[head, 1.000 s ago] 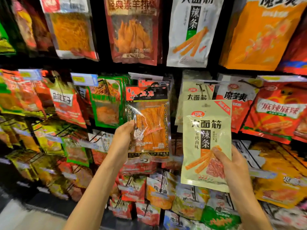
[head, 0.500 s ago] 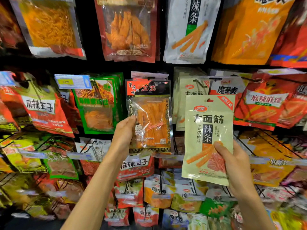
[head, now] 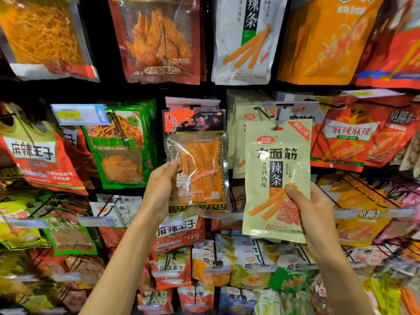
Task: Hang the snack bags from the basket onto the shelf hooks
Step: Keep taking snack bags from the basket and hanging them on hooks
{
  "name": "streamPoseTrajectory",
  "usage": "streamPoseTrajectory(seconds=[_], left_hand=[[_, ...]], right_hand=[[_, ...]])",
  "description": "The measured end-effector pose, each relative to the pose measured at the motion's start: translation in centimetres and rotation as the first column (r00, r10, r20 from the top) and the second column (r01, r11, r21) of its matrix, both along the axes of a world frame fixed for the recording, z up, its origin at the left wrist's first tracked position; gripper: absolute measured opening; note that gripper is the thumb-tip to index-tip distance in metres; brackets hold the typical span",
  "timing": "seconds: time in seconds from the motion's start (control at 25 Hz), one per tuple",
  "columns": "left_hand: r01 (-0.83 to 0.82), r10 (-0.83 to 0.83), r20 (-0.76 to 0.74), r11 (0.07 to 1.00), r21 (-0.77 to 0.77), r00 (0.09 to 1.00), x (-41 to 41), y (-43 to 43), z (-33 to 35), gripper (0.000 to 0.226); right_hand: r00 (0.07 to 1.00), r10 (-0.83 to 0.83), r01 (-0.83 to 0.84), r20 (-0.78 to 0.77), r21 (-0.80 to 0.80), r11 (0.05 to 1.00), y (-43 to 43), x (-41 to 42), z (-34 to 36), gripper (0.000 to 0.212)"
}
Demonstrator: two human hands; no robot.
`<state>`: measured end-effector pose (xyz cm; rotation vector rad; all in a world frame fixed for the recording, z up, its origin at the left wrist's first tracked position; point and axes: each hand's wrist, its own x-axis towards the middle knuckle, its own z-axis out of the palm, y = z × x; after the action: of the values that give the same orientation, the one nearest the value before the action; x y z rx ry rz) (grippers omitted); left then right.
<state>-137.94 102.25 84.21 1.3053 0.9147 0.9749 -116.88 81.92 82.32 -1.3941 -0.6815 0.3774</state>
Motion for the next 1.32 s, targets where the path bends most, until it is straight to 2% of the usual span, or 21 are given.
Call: streamPoseTrajectory(seconds=[0.16,0.48,0.6,1.32], left_hand=[[-0.016,0.016,0.037,1.000,-0.002,0.999,-0.1,-0.5,0.5,0.022],[0.003,-0.003,0.023,1.000,-0.009,1.000,0.5,0.4,0.2,0.023],[-0.011,0.011,-0.010,1.000,-0.006,1.000,0.7,0.5,0.4,0.021],[-0.053,0.053,0.013,0.999,0.010,0.999,1.8,1.7,0.7,0.024]], right_hand=[[1.000,0.020,-0.020,-0.011,0.018,1.000,0.6,0.2,0.4,0.026],[0.999,0.028,-0.026,-0.041,0.057,0.998,2.4,1.2,1.0,0.025],[0.999,0.034,-0.032,-0.041,0.050,0.998,3.0,1.8,1.2,0.026],[0.998,0.045,-0.044,-0.050,0.016,0.999,5.6,4.7,0.7,0.024]])
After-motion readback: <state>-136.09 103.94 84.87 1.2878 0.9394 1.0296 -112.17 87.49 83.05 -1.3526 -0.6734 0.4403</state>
